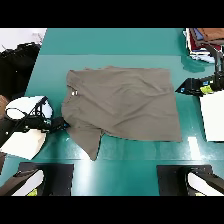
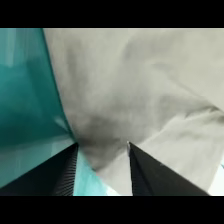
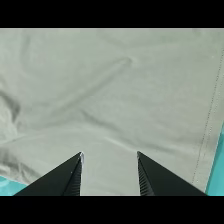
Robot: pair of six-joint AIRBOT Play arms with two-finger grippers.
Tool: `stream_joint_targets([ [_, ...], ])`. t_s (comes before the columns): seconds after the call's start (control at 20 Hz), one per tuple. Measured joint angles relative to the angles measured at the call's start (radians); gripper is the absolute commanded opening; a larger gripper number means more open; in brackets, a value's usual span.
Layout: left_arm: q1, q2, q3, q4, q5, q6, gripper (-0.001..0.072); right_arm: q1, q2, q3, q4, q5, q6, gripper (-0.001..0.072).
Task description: Fold the shirts.
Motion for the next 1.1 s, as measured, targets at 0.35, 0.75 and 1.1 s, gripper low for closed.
stream_joint_targets([
  [0.35, -0.158, 0.005, -0.020, -0.011, 0.053, -0.009, 0.0124, -0.008, 0.016, -0.006, -0.004, 0.033, 0.001, 0.0384],
  [0.75, -0.190, 0.005, 0.104, 0.014, 0.010, -0.049, 0.0029, -0.255, 0.051, -0.135, -0.011, 0.168, -0.002, 0.0391],
  [1.1, -0.193, 0.004, 0.220, 0.015, -0.021, -0.052, 0.0028, -0.538, 0.057, -0.550, -0.007, 0.127, -0.066, 0.0392],
])
